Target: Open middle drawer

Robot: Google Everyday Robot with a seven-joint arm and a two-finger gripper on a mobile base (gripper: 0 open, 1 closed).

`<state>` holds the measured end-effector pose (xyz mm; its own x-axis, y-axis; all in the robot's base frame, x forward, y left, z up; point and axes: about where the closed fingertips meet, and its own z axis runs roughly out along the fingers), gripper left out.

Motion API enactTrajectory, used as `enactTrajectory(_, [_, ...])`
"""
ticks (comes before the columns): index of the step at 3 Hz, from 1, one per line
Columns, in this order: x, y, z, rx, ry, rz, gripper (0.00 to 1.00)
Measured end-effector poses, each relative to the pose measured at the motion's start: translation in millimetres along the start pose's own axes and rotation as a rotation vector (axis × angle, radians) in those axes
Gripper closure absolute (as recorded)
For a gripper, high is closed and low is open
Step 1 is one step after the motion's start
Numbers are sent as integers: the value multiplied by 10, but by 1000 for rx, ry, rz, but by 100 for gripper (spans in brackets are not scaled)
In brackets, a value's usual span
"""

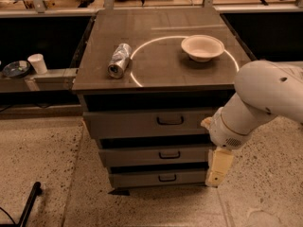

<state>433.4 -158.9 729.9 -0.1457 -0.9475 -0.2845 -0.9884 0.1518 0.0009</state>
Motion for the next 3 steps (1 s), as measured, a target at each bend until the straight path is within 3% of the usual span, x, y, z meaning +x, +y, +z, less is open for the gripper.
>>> enactTrajectory(1, [-19, -5, -66, 8, 4, -4, 0])
enactTrajectory(2, [-100, -25, 30, 73, 80, -46, 0])
enactTrajectory(3, [115, 45, 433, 111, 101, -76, 0])
